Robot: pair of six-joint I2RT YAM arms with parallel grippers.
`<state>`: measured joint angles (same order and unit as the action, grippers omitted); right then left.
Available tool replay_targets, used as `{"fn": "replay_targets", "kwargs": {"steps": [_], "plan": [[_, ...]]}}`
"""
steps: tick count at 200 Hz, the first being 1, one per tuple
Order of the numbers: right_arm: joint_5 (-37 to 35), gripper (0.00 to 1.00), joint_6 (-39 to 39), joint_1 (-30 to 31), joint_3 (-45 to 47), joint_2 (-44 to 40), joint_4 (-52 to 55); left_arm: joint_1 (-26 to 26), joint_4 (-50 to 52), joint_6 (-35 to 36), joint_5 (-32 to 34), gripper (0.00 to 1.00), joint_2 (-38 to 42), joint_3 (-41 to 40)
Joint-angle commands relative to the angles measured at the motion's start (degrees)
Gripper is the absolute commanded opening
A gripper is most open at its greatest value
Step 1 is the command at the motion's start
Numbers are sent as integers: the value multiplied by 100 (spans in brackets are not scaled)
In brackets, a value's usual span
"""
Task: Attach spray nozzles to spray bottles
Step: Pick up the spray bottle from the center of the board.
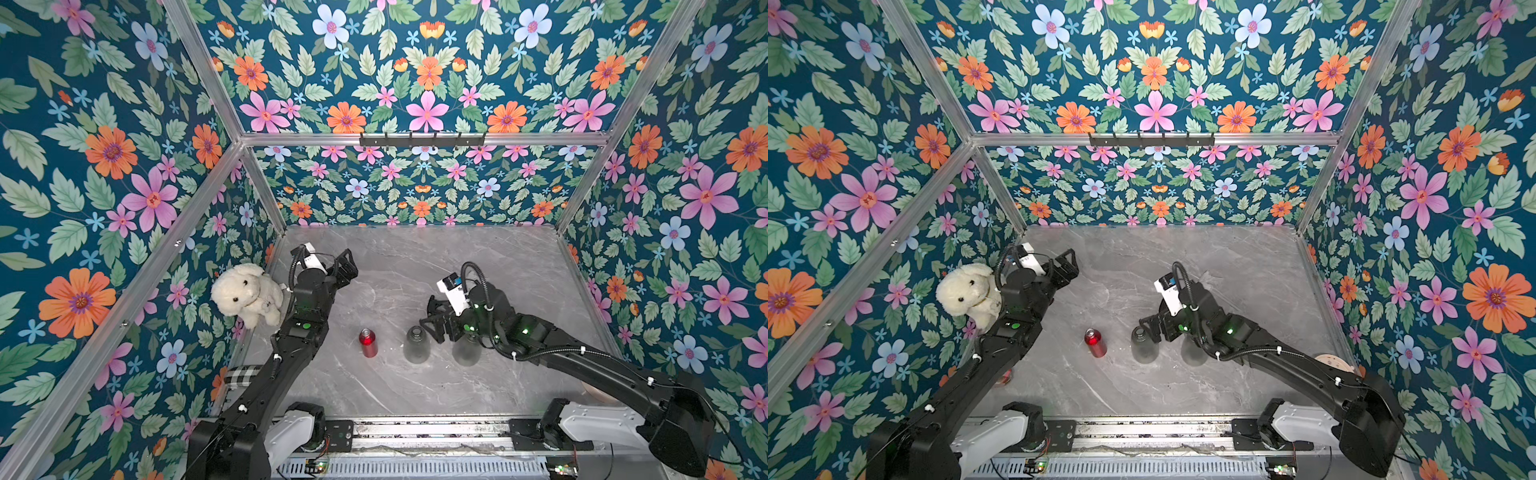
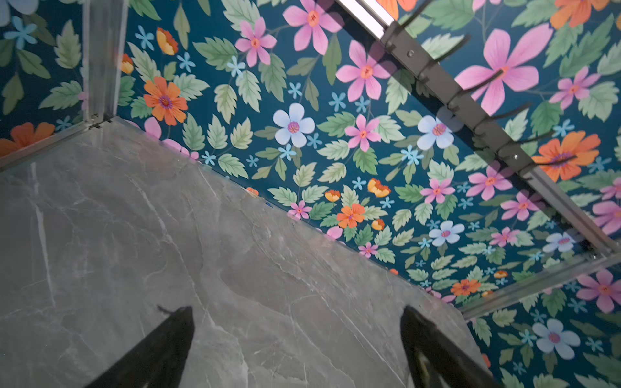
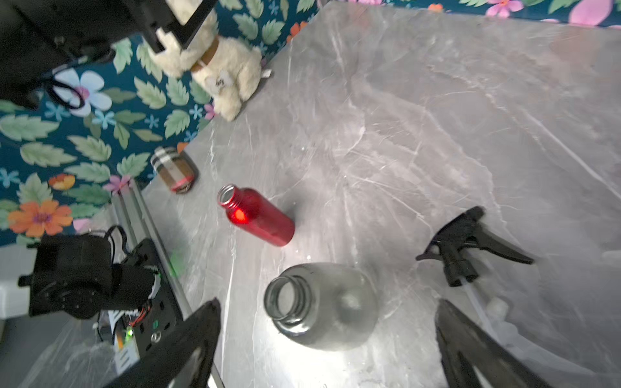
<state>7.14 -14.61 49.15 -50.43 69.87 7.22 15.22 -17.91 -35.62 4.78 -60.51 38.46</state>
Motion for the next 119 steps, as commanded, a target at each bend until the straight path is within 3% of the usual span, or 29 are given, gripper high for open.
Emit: {"fn": "replay_targets", "kwargs": {"steps": [1, 50, 119], "plan": [[-453, 98, 179, 235, -67, 312, -117, 40, -99, -20, 18, 98, -41, -106], [-766, 95, 218, 542, -273, 1250, -510, 72, -154, -91, -137, 97, -111, -188], [-922, 84, 177, 806, -355, 1902, -675, 84, -48, 37, -73, 97, 10, -172]]}}
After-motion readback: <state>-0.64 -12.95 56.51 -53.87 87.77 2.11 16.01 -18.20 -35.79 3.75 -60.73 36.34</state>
